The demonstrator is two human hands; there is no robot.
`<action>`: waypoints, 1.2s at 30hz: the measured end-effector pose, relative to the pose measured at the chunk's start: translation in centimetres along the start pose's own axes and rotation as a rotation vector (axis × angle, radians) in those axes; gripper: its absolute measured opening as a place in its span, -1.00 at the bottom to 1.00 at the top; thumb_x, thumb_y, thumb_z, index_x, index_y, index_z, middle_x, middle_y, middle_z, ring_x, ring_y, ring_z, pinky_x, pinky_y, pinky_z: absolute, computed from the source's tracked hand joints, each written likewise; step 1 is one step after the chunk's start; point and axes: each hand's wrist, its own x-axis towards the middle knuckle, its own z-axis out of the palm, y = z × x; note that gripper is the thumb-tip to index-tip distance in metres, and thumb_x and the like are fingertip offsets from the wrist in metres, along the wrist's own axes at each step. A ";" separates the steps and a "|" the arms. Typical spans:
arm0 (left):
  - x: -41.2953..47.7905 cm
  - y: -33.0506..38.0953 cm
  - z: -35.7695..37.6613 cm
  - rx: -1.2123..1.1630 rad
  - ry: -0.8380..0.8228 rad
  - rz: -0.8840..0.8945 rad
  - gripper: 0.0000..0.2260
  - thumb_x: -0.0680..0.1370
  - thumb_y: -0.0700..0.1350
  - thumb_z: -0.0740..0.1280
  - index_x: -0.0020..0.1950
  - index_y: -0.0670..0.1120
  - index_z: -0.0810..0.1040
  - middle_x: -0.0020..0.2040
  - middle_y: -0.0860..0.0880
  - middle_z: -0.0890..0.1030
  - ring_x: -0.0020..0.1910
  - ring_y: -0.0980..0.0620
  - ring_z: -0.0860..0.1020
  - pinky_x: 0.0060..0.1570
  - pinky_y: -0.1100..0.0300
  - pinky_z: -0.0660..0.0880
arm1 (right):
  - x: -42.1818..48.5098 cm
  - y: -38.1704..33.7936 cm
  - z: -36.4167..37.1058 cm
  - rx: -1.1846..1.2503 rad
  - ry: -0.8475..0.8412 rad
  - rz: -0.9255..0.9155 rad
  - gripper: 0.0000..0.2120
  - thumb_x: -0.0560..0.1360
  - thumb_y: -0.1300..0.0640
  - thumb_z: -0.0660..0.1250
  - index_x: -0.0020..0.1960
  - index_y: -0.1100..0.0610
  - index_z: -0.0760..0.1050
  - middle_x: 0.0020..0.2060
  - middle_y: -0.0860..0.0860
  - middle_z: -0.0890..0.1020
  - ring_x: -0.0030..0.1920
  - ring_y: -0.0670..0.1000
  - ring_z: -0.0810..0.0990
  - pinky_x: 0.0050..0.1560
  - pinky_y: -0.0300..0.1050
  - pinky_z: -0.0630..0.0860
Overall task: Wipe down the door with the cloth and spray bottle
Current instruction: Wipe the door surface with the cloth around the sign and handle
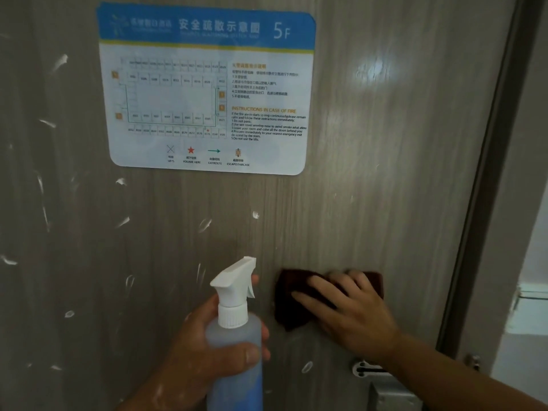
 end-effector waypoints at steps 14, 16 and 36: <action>1.2 -0.1 1.7 -0.037 -0.004 0.031 -0.21 -0.07 -0.06 0.73 0.16 0.06 0.63 -0.17 -0.36 0.64 -0.26 -0.34 0.62 -0.23 -0.07 0.57 | 1.3 1.3 0.3 -0.023 0.056 0.028 -0.51 0.57 -0.04 0.33 0.49 -0.06 0.44 0.33 0.04 0.46 0.13 0.15 0.50 0.08 0.09 0.36; 1.1 0.1 1.4 -0.044 -0.018 0.017 -0.19 -0.01 -0.08 0.72 0.23 0.07 0.59 -0.15 -0.36 0.63 -0.24 -0.33 0.62 -0.21 -0.07 0.56 | -1.1 1.1 0.5 -0.019 0.010 -0.088 -0.50 0.56 -0.01 0.37 0.49 -0.07 0.44 0.33 0.01 0.48 0.13 0.14 0.52 0.10 0.10 0.39; 0.2 1.9 -0.5 -0.024 0.080 0.067 -0.25 0.05 -0.06 0.69 0.22 -0.06 0.56 -0.14 -0.30 0.62 -0.22 -0.28 0.62 -0.24 -0.01 0.56 | -1.6 -1.7 1.2 0.012 0.041 0.136 -0.57 0.60 -0.05 0.22 0.47 -0.11 0.44 0.31 0.04 0.48 0.09 0.16 0.51 0.08 0.12 0.40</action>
